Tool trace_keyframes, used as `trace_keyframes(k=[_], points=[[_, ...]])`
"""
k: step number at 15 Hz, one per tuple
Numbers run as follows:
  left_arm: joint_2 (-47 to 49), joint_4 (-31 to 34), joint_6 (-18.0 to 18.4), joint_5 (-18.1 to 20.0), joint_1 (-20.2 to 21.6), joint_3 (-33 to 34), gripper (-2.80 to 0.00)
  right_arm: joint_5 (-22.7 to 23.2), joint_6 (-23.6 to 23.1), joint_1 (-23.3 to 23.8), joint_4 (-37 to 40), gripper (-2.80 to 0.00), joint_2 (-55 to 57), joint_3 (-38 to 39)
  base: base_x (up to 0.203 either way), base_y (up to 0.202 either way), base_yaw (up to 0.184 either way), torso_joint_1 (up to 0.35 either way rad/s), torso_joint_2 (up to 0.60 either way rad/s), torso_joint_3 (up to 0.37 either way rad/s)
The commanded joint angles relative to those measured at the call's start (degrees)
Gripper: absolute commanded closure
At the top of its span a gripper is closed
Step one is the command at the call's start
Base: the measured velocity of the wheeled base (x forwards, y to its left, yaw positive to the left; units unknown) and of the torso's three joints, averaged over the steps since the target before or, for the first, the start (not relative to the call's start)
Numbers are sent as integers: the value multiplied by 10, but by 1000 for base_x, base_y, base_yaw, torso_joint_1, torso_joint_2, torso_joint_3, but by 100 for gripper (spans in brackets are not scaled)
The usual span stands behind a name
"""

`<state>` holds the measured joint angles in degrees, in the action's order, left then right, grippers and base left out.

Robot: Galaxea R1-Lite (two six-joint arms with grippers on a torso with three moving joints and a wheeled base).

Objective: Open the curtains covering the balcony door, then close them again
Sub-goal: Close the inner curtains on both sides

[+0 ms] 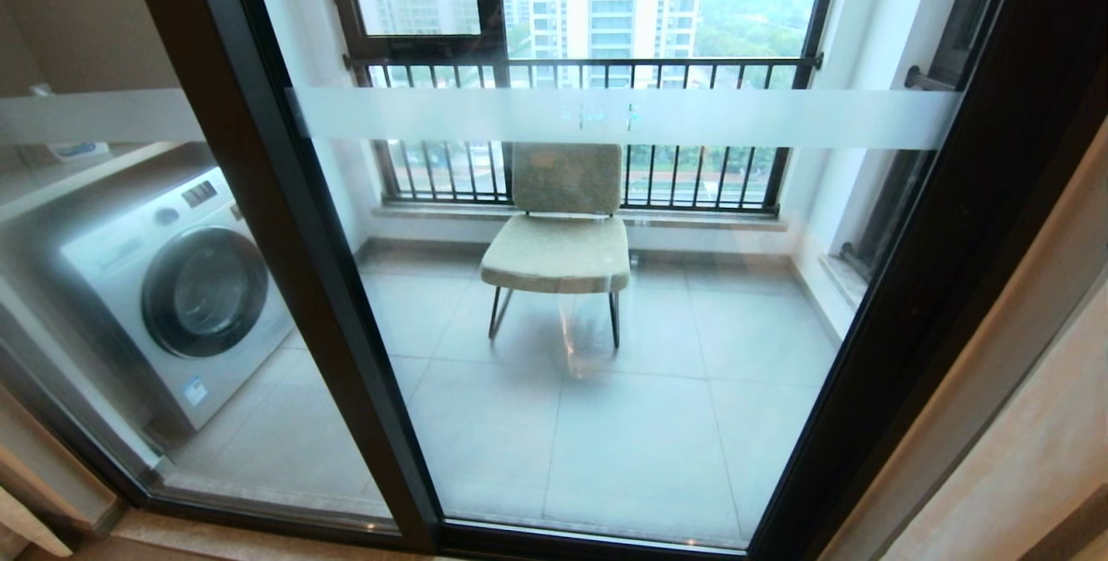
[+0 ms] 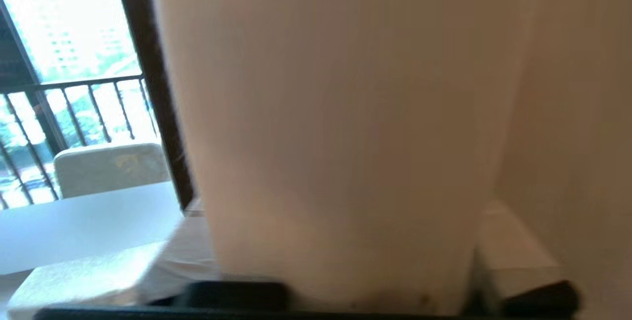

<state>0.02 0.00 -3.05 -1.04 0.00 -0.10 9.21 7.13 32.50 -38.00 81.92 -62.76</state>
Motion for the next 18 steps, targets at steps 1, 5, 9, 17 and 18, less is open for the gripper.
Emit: trace_keyframes(k=[1,5,9,17,18], points=[[0,0,0,0,0,0,0,17,1,-1,-4,0,3,-2,0,0,0,0,0,0],[0,0,0,0,0,0,0,23,0,-38,-4,0,2,-1,0,0,0,0,0,0],[0,0,0,0,0,0,0,21,-1,-82,1,0,-4,17,0,0,0,0,0,0],[0,0,0,0,0,0,0,19,-19,-100,24,0,-8,2,0,0,0,0,0,0],[0,0,0,0,0,0,0,19,-18,-111,28,0,-9,2,0,0,0,0,0,0]])
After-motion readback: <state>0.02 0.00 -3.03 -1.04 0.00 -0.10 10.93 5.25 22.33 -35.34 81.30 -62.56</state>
